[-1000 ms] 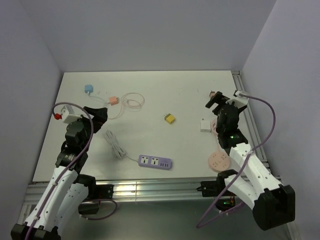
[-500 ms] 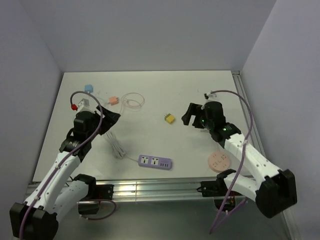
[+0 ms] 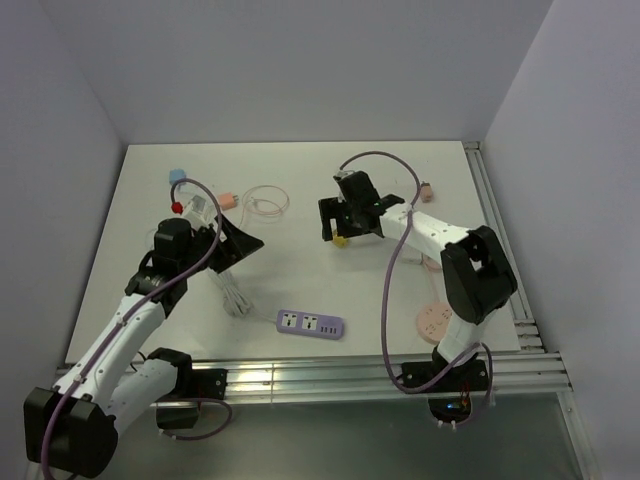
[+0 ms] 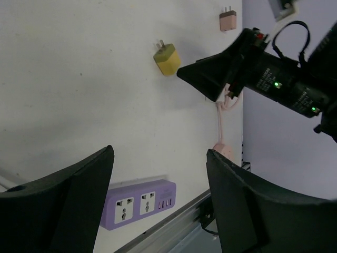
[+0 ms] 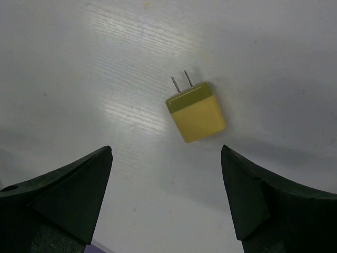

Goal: Insert the plug

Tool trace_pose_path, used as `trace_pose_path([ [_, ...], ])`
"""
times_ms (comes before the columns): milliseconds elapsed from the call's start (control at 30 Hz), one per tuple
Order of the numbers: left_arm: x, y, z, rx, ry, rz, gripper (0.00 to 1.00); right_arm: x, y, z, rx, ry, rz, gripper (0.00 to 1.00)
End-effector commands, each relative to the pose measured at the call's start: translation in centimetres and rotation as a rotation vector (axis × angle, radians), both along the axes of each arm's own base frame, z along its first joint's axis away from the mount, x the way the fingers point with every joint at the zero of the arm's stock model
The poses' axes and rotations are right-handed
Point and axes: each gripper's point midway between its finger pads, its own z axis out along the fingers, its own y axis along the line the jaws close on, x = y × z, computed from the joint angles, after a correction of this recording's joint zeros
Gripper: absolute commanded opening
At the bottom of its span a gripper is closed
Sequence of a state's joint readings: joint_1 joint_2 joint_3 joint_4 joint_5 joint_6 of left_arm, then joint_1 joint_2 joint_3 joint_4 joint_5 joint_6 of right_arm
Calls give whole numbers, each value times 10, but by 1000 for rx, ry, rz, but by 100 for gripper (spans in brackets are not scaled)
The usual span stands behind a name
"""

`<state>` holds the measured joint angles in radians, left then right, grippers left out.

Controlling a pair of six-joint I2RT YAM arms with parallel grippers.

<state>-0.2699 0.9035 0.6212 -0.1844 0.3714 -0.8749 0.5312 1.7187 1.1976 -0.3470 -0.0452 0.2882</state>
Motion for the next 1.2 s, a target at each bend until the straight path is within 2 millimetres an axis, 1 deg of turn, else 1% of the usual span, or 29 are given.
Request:
trace_pose_path([
  [0, -2, -6, 33, -16, -117, -60, 77, 11, 0, -2, -69, -9, 56, 89],
  [33, -2, -6, 34, -17, -119, -60, 77, 12, -1, -5, -79, 4, 59, 86],
  [133, -4, -6, 39, -16, -128, -63, 77, 19, -2, -20, -127, 27, 60, 82],
  [267, -6, -7, 39, -21, -133, -70, 77, 23, -2, -37, -165, 44, 93, 82],
  [333, -7, -7, 40, -26, -138, -71, 77, 30, -7, -38, -195, 37, 80, 81],
  [367, -7, -7, 39, -28, -135, -70, 77, 31, -9, -44, -211, 46, 75, 81],
  [433, -7, -9, 39, -33, -135, -78, 77, 34, -9, -45, -207, 52, 79, 80],
  [500, -7, -9, 41, -34, -137, -82, 77, 33, -6, -48, -191, 66, 84, 72],
  [533, -7, -9, 41, -34, -136, -80, 77, 32, -7, -50, -192, 78, 83, 65],
  [600, -7, -9, 43, -34, -141, -84, 77, 29, -7, -50, -186, 81, 74, 58],
  [633, -7, -9, 42, -34, -138, -83, 77, 30, -6, -48, -176, 69, 68, 48],
  [667, -8, -10, 42, -37, -138, -90, 76, 30, -6, -42, -164, 52, 63, 44],
  [700, -8, -11, 42, -39, -139, -93, 76, 25, -8, -44, -161, 59, 55, 37],
  [733, -9, -12, 43, -43, -141, -103, 76, 25, -7, -40, -152, 44, 54, 22],
  [767, -9, -13, 43, -46, -138, -106, 76, 24, -4, -31, -122, 28, 61, 17],
  [800, -11, -15, 44, -56, -137, -124, 75, 19, -4, -30, -106, 31, 61, 12],
  [833, -12, -17, 44, -63, -137, -138, 75, 16, -3, -25, -91, 25, 68, 0],
  [867, -13, -20, 43, -71, -128, -157, 74, 12, 0, -8, -58, 0, 76, 0],
  [900, -18, -26, 46, -92, -128, -203, 72, 1, 2, -6, -33, 12, 95, 0],
  [933, -20, -30, 50, -108, -143, -231, 72, -10, 14, 3, 43, 21, 156, 0],
  [967, -23, -35, 52, -125, -143, -262, 73, -22, 23, 25, 112, 0, 202, 0],
  [1000, -25, -38, 53, -138, -144, -284, 73, -37, 26, 25, 151, 26, 235, 0],
  [1033, -29, -43, 58, -158, -152, -318, 74, -53, 38, 36, 238, 43, 306, 0],
  [1067, -30, -46, 56, -173, -126, -329, 74, -65, 42, 53, 284, 18, 347, 0],
  [1100, -30, -48, 56, -186, -116, -336, 75, -79, 44, 51, 299, 29, 384, 0],
  [1133, -33, -53, 56, -203, -98, -362, 75, -87, 46, 56, 315, 19, 411, 0],
  [1167, -31, -56, 53, -219, -63, -360, 75, -96, 49, 68, 334, -13, 439, 0],
])
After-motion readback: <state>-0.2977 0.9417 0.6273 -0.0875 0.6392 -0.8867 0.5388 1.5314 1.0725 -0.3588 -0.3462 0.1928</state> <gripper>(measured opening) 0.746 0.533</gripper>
